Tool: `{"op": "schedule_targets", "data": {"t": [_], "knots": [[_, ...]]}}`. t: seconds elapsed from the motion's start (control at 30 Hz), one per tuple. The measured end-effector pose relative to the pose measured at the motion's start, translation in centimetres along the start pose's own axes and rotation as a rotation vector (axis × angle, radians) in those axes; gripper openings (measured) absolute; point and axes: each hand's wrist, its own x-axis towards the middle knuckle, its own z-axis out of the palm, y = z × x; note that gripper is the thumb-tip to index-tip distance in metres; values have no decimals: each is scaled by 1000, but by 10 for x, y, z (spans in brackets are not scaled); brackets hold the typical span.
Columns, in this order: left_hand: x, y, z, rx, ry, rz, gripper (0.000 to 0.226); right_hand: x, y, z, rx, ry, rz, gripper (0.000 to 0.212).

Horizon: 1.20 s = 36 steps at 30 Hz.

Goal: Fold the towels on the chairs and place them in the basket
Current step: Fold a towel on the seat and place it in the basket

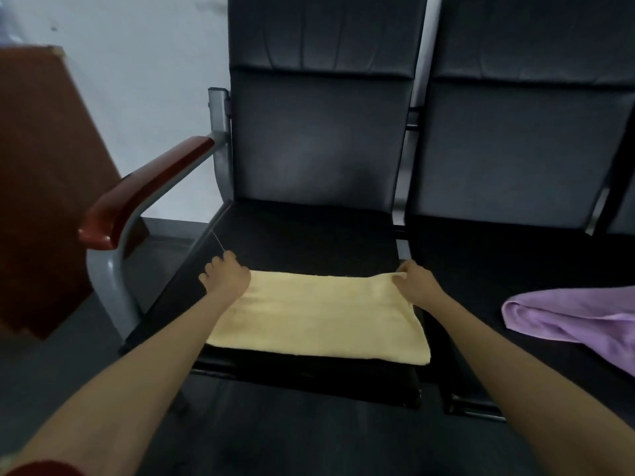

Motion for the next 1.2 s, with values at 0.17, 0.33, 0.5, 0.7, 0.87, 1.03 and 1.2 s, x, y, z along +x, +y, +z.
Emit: {"op": "schedule_targets", "data": {"t": [0.17,0.33,0.5,0.7,0.87,1.03,1.2], "knots": [[-46,17,33,53,162,461,45,-23,-26,43,-215,219,-353,49],[-82,22,67,169,-155,423,54,-54,-52,106,-311,-119,-387,55],[-95,-5,58,259,-186,326,61,-65,-33,98,-446,-193,-377,59],[-95,-44,37,212,-151,209,57,-72,10,71,-408,-135,-269,59],[-92,-61,30,83,-19,48,56,-80,26,65,-352,-113,-214,59],[-82,-63,18,-5,53,-65,58,-75,20,62,-408,-137,-211,60],[-71,-57,9,-136,-3,-82,40,-66,8,63,-458,43,-353,59]]}}
